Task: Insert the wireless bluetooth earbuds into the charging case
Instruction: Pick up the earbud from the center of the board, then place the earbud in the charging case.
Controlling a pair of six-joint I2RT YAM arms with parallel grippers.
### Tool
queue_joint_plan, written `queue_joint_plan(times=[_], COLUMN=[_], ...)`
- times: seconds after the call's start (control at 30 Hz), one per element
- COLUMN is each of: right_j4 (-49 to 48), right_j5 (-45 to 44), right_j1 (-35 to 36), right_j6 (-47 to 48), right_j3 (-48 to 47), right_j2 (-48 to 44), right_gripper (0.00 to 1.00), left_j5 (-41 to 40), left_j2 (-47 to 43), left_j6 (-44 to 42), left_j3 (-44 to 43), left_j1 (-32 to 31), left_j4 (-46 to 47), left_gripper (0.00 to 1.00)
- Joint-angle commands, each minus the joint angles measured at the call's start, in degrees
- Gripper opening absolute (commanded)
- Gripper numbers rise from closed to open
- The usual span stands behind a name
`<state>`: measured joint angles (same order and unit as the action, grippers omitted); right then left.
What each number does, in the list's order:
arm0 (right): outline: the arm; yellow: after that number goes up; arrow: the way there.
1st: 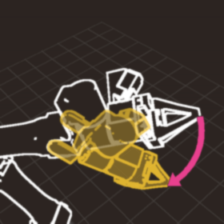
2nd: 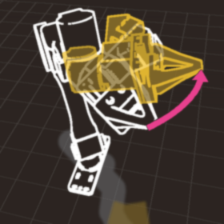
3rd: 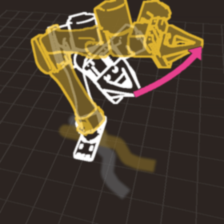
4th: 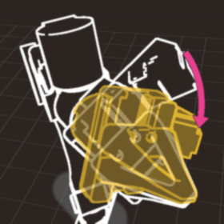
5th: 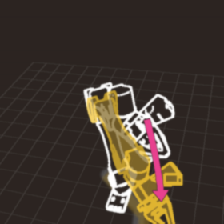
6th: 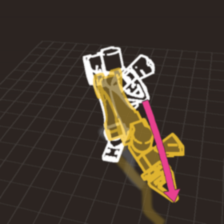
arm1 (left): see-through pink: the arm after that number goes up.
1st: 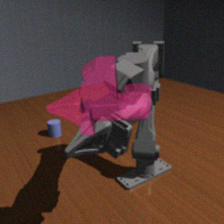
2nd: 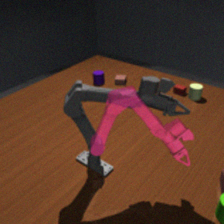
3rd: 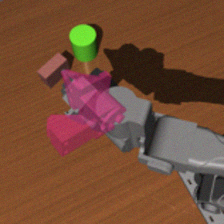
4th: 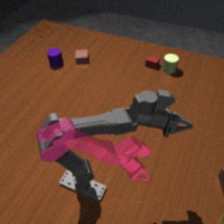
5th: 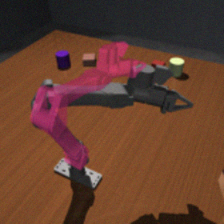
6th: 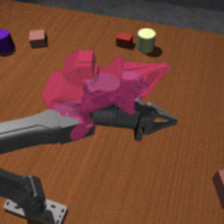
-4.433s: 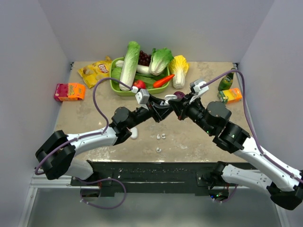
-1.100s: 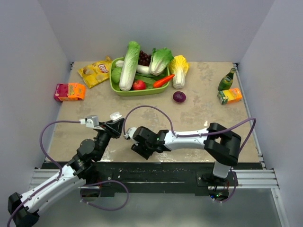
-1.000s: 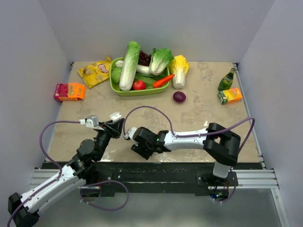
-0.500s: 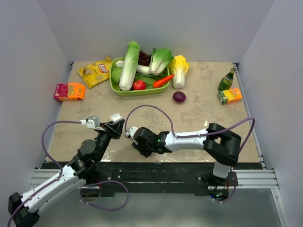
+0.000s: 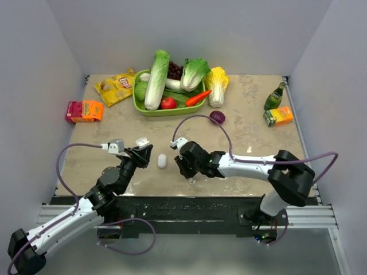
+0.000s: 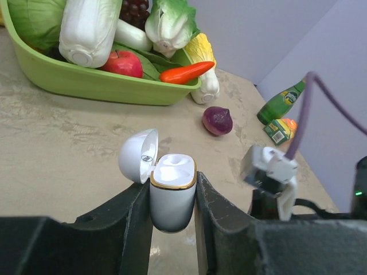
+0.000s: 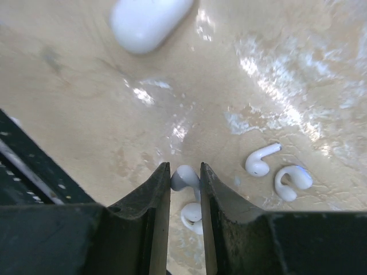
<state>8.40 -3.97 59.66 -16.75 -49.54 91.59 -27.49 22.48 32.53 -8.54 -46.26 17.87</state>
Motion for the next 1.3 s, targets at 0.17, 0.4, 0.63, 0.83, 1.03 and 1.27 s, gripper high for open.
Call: queue_joint_plan(times=[0.17, 0.4, 0.63, 0.83, 1.03, 1.27], right_j4=[-2.9, -6.9, -14.2, -16.2, -16.1, -17.8], right_j5=[-4.9, -6.4, -6.1, -4.7, -2.9, -2.2], right_j1=[-2.4, -4.7, -4.7, -4.8, -4.8, -4.8], right_j6=[-5.0, -9.3, -13.2, -12.2, -10.7, -10.3], right_j3=[-2.8, -0.9, 2.6, 3.2, 2.8, 4.4], right_j2=[-19.0, -34.8, -46.1, -48.3, -48.0, -47.7], right_gripper=[0.00, 0.00, 0.00, 0.00, 0.00, 0.00], left_j5=[1.6, 9.5, 26.7, 41.3, 46.8, 50.5], left_j2=[8.5, 20.1, 37.5, 49.9, 54.2, 56.3], left_j6=[-0.6, -4.3, -8.7, -9.5, -8.3, -6.4], left_j3=[-1.8, -1.1, -2.6, -9.7, -14.0, -17.7], left_j1=[-0.2, -0.2, -0.2, -0.3, -0.5, -0.7], left_j4=[14.4, 37.0, 72.6, 84.1, 88.6, 90.5], left_gripper=[0.00, 0.00, 0.00, 0.00, 0.00, 0.00])
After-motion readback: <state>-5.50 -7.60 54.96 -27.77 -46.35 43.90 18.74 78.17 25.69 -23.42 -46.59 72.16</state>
